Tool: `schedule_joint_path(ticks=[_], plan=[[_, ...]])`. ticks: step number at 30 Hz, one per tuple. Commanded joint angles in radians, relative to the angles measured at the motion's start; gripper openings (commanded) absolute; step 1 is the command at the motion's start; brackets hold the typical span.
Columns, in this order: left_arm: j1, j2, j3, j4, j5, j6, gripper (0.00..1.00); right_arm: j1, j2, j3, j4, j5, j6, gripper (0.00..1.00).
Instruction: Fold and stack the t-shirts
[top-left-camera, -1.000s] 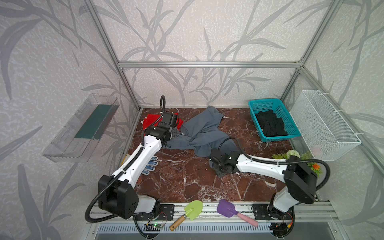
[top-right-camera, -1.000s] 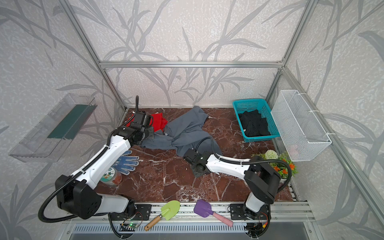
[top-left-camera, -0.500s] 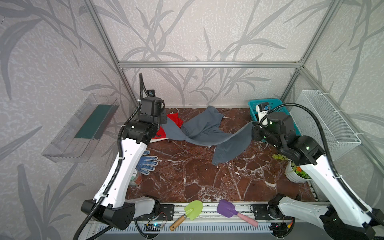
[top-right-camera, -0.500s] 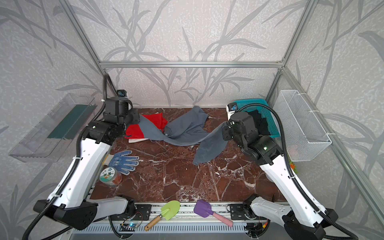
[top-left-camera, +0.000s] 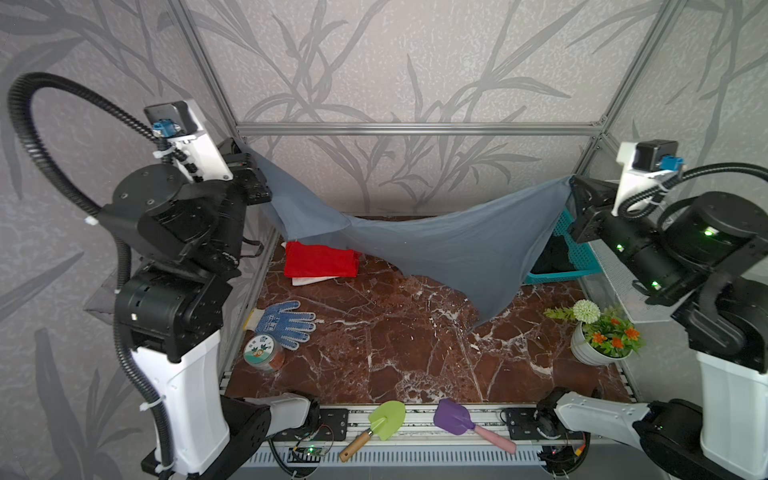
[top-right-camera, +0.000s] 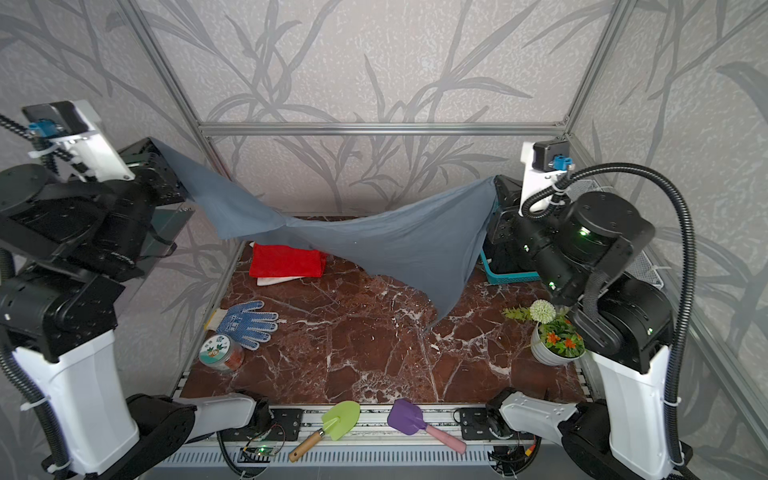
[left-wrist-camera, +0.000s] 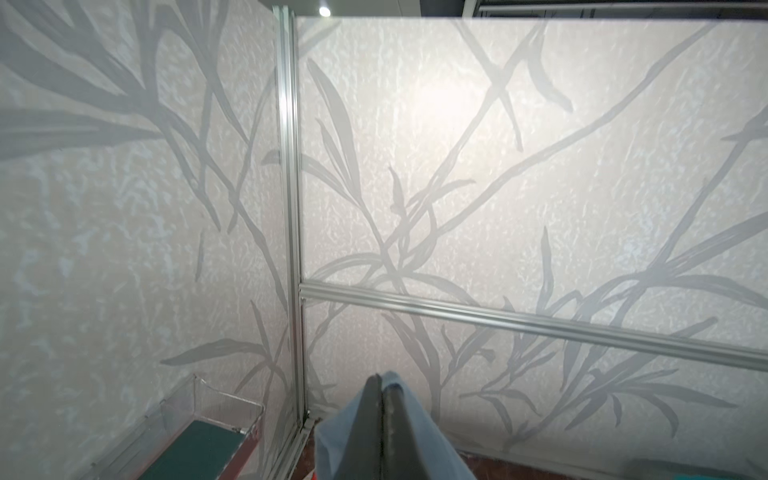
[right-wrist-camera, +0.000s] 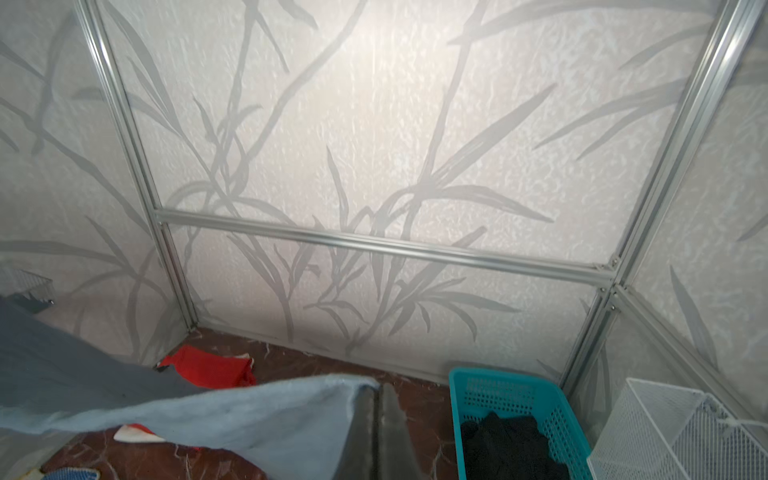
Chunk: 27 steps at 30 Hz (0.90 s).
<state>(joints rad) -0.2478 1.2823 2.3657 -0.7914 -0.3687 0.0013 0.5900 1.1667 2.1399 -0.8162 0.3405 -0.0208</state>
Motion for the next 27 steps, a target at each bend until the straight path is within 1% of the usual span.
schedule_joint_path(ticks=[1,5,11,17,21,23,27], plan=[[0.004,-0.036,0.057,0.045,0.009,0.044,0.00,-0.001,-0.035,0.053,0.038,-0.049,-0.028,0.00],[0.001,-0.092,0.077,0.076,0.011,0.048,0.00,-0.001,-0.084,0.075,0.073,-0.086,-0.023,0.00],[-0.009,-0.165,0.083,0.118,0.033,0.045,0.00,-0.001,-0.095,0.145,0.045,-0.123,-0.015,0.00],[-0.044,-0.168,0.140,0.156,0.025,0.057,0.00,-0.002,-0.065,0.241,0.048,-0.127,-0.018,0.00],[-0.088,-0.152,0.165,0.162,-0.021,0.101,0.00,-0.002,-0.032,0.297,0.036,-0.127,-0.010,0.00],[-0.113,-0.147,0.153,0.164,-0.054,0.131,0.00,-0.002,-0.027,0.284,0.024,-0.108,-0.012,0.00],[-0.197,-0.127,0.077,0.185,-0.180,0.250,0.00,-0.002,-0.063,0.113,0.061,-0.049,-0.022,0.00]])
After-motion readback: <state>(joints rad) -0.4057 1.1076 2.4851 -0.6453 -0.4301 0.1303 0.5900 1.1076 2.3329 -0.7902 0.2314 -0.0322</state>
